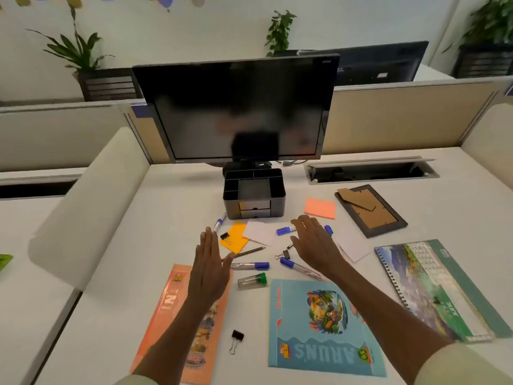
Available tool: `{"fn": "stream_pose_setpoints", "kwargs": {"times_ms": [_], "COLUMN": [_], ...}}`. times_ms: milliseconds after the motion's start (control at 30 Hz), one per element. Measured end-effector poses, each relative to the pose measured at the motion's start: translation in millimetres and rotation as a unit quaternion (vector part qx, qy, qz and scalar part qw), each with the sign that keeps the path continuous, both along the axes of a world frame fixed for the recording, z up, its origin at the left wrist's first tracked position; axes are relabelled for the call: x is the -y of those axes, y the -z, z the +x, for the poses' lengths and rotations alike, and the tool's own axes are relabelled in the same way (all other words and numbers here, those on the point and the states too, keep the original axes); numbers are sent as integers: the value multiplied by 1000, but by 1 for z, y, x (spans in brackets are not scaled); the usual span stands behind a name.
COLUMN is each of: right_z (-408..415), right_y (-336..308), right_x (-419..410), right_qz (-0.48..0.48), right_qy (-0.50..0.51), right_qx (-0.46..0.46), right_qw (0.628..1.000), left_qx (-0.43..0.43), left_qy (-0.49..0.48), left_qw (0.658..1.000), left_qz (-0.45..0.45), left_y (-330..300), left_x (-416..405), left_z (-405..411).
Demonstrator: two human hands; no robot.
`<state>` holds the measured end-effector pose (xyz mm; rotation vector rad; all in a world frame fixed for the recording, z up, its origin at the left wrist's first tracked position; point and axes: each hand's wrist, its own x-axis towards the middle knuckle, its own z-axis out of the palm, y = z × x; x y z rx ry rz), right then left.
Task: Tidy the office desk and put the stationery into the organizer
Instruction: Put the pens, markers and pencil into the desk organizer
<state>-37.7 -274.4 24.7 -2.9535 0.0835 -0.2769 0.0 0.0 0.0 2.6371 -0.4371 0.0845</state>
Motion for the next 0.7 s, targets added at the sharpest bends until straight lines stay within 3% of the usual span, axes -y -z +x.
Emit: {"fn": "stream_pose_setpoints", "kwargs": {"times_ms": [133, 700], "right_z": [-8, -17], "right_y": [10, 54], "right_x": [-7, -12], "right_qz": [1, -11], "right_qy": [-37, -40], "right_qx": [-26, -139], "right_qw": [999, 990], "left_qx": [-4, -62], "left_qy": [0, -37], "left_qw": [999, 997], "left_qz": [36, 22], "left_y": [20, 76], "left_x": [-8, -23], "left_z": [-11, -39]}}
